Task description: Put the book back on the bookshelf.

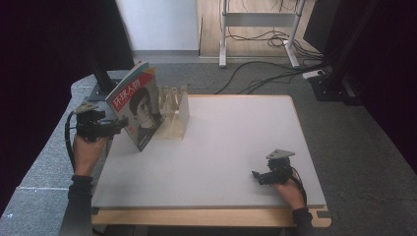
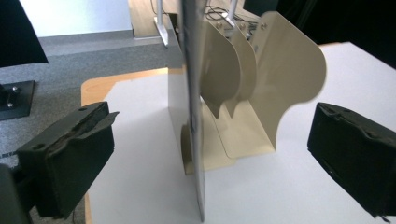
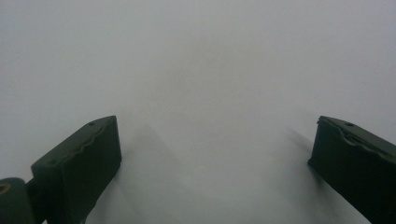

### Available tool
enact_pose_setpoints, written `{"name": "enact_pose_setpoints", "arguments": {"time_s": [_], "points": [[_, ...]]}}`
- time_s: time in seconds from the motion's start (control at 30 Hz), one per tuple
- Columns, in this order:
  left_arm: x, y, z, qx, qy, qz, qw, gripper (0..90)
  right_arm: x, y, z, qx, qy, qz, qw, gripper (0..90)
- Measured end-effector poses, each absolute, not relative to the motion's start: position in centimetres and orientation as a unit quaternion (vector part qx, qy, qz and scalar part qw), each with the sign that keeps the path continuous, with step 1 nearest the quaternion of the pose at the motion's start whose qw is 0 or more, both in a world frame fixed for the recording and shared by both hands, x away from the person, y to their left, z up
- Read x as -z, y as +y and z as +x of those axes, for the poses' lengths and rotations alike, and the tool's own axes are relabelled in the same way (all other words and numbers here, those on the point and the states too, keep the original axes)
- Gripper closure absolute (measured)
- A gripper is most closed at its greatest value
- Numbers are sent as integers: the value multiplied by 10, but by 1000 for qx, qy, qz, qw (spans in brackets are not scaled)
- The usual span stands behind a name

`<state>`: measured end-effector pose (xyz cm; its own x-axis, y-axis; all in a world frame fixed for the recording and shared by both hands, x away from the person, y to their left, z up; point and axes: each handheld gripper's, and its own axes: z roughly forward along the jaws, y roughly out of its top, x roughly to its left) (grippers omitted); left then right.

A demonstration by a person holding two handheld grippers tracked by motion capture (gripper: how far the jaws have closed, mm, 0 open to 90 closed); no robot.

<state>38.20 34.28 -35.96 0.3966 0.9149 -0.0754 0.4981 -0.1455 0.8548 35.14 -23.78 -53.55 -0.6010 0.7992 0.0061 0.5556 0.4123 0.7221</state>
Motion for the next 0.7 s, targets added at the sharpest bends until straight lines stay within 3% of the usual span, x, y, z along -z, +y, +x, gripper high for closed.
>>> {"name": "enact_pose_setpoints", "arguments": {"time_s": [0.7], "points": [[412, 308, 328, -209, 438, 751, 448, 0, 535, -238, 351, -352, 822, 413, 172, 9]]}}
